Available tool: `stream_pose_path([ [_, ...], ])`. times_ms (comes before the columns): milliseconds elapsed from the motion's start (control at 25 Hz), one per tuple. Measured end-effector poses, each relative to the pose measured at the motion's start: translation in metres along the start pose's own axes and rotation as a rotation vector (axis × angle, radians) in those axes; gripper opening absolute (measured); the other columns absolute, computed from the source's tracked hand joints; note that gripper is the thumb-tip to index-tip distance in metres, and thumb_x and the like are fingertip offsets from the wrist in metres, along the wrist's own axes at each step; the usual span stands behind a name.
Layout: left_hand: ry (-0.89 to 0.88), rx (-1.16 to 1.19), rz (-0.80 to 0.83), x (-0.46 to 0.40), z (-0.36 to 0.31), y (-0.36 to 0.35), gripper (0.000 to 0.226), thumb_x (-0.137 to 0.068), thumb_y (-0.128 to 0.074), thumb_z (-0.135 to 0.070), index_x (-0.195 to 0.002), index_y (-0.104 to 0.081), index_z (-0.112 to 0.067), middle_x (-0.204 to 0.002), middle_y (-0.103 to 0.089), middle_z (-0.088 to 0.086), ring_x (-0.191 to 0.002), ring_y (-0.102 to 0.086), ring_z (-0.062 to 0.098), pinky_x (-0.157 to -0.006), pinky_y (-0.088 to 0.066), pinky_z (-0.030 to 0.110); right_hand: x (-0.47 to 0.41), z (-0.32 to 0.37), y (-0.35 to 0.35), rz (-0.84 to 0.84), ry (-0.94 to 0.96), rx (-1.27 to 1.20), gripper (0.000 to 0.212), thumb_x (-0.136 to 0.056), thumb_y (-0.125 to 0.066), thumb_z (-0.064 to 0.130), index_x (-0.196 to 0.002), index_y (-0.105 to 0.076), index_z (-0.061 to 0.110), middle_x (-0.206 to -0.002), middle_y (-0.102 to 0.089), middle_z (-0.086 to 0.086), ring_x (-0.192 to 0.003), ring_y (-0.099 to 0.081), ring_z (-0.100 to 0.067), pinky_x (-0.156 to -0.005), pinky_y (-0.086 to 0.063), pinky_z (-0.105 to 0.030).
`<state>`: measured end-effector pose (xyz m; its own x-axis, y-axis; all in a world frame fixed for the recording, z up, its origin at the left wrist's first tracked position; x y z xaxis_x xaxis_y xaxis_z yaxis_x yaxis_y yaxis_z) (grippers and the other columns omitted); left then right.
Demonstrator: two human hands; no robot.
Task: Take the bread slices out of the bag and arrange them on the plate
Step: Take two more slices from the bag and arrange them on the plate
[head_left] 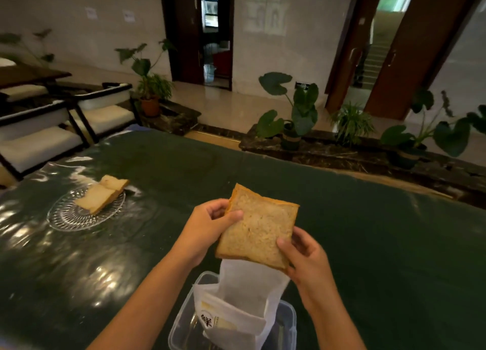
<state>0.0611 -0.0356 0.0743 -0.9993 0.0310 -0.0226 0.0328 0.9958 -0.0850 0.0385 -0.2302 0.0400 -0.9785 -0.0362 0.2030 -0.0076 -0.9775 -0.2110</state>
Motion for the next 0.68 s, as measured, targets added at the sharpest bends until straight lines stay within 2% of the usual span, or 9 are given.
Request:
stream_pose_path([
  [120, 0.056, -0.049, 0.025, 0.008, 0.005, 0.017, 0.021, -0.076, -0.069, -0.029, -0.093, -0.067, -0.042, -0.099, -0.073, -0.006, -0.089, -0.069, 0.011, -0.065, -0.056, 0.023, -0.009, -0.002, -0.014, 0.050, -0.035, 0.045, 0.033, -0.074, -0.071, 0.019, -0.097, -0.058, 0.036, -0.111, -0.062, -0.002, -0.099, -0.064, -0.024, -0.079, -0.057, -0.046],
  [240, 0.169, -0.038, 0.154, 0.021, 0.011, 0.042, 0.058, -0.063, -0.081, -0.033, -0.106, -0.051, -0.056, -0.116, -0.061, -0.010, -0.102, -0.065, 0.013, -0.078, -0.057, 0.036, -0.013, -0.001, -0.038, 0.079, -0.043, 0.062, 0.037, -0.075, -0.070, 0.015, -0.107, -0.059, 0.029, -0.110, -0.062, -0.003, -0.098, -0.064, -0.024, -0.074, -0.059, -0.043],
  [280, 0.195, -0.030, 0.169, 0.025, 0.012, 0.053, 0.063, -0.060, -0.081, -0.032, -0.108, -0.048, -0.057, -0.119, -0.058, -0.010, -0.104, -0.064, 0.015, -0.080, -0.057, 0.040, -0.013, 0.000, -0.047, 0.095, -0.035, 0.078, 0.039, -0.076, -0.070, 0.014, -0.110, -0.058, 0.027, -0.109, -0.062, -0.003, -0.097, -0.064, -0.023, -0.072, -0.059, -0.040],
  [400, 0.178, 0.022, 0.139, 0.036, 0.012, 0.092, 0.061, -0.060, -0.081, -0.027, -0.106, -0.052, -0.056, -0.119, -0.060, -0.005, -0.104, -0.065, 0.019, -0.081, -0.057, 0.047, -0.014, 0.003, -0.086, 0.159, 0.002, 0.120, 0.033, -0.076, -0.070, 0.011, -0.100, -0.061, 0.031, -0.103, -0.065, 0.001, -0.093, -0.066, -0.018, -0.067, -0.059, -0.036],
  [520, 0.109, 0.029, 0.073, 0.049, 0.006, 0.142, 0.058, -0.061, -0.083, -0.025, -0.104, -0.056, -0.053, -0.112, -0.065, -0.008, -0.103, -0.065, 0.015, -0.077, -0.058, 0.039, -0.012, -0.002, -0.139, 0.201, 0.024, 0.161, 0.030, -0.077, -0.069, 0.011, -0.095, -0.062, 0.034, -0.101, -0.065, 0.001, -0.090, -0.067, -0.015, -0.065, -0.058, -0.032],
  [680, 0.072, 0.018, 0.002, 0.070, -0.004, 0.229, 0.056, -0.068, -0.076, -0.016, -0.109, -0.052, -0.045, -0.099, -0.071, -0.017, -0.096, -0.067, 0.008, -0.069, -0.057, 0.024, -0.004, -0.025, -0.225, 0.226, 0.053, 0.180, 0.031, -0.077, -0.069, 0.012, -0.101, -0.062, 0.031, -0.107, -0.065, -0.003, -0.095, -0.065, -0.019, -0.072, -0.057, -0.038],
])
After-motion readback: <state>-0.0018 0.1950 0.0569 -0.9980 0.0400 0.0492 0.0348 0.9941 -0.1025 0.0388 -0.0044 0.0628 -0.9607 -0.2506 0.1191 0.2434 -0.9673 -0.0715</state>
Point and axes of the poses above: each hand's wrist, its own x-axis away from the middle knuckle, its own y-axis out of the back of the hand, z = x × y, the point moved 4 cm from there along -x, towards the middle knuckle
